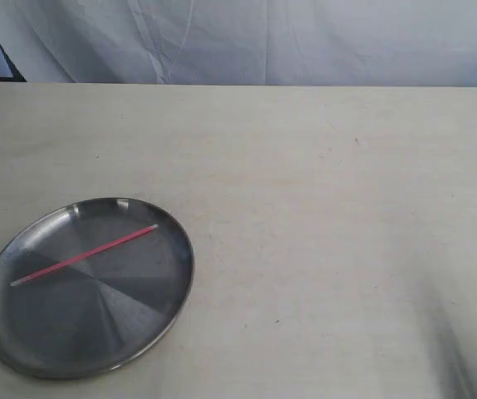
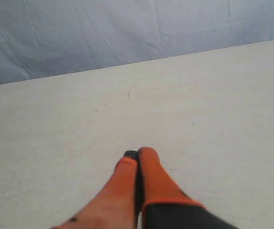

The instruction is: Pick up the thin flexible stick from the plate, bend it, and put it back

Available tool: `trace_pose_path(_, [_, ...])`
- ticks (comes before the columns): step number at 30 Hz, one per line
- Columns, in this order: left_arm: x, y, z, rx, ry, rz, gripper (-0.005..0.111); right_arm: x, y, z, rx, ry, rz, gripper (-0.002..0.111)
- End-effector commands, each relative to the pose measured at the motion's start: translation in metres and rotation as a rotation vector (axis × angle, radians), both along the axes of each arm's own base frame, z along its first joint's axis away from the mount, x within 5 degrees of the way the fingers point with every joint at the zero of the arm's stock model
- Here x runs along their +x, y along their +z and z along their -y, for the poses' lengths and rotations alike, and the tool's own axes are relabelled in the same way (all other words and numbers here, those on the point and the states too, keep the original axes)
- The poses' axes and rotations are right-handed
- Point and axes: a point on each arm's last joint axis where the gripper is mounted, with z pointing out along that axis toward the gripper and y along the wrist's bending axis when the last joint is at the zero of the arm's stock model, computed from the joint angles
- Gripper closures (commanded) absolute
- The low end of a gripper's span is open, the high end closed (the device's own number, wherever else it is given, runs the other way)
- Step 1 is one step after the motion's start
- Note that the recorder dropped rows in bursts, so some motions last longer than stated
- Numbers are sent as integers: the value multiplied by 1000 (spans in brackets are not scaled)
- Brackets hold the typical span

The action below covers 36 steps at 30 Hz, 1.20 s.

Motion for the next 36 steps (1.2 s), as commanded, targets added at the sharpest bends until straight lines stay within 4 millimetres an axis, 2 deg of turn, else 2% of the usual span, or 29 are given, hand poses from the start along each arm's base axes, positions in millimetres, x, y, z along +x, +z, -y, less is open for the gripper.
trace_pose_path(1, [9, 31, 13, 167, -94, -249, 107, 0, 0, 0, -5, -5, 12, 108])
trace_pose_path(4, [33, 59, 17, 442, -120, -582, 107, 0, 0, 0, -5, -5, 12, 108])
trace_pose_path(7, [69, 79, 27, 782, -304, -841, 107, 0, -1, 0, -7, -5, 8, 108])
trace_pose_path(9, [99, 84, 38, 872, -510, -962, 107, 0, -1, 0, -7, -5, 8, 108])
trace_pose_path(11, [127, 82, 45, 888, -656, -1042, 107, 0, -1, 0, -7, -5, 8, 108])
trace_pose_path(14, [170, 66, 47, 920, -733, -1121, 107, 0, -1, 0, -7, -5, 8, 108])
trace_pose_path(16, [196, 45, 46, 960, -761, -1172, 107, 0, -1, 0, -7, -5, 8, 108])
trace_pose_path(19, [219, 10, 47, 1069, -882, -1231, 105, 0, -1, 0, -7, -5, 8, 108])
trace_pose_path(23, [233, -26, 52, 1141, -1035, -1297, 90, 0, -1, 0, -7, -5, 8, 108])
trace_pose_path(27, [240, -55, 67, 1239, -1167, -1307, 66, 0, -1, 0, -7, -5, 8, 108])
trace_pose_path(29, [243, -67, 73, 1317, -1199, -1301, 58, 0, -1, 0, -7, -5, 8, 108])
trace_pose_path(33, [246, -88, 79, 1450, -1246, -1346, 55, 0, 0, 0, -5, -5, 14, 108])
trace_pose_path(36, [248, -100, 79, 1488, -1258, -1372, 55, 0, 0, 0, -5, -5, 14, 108])
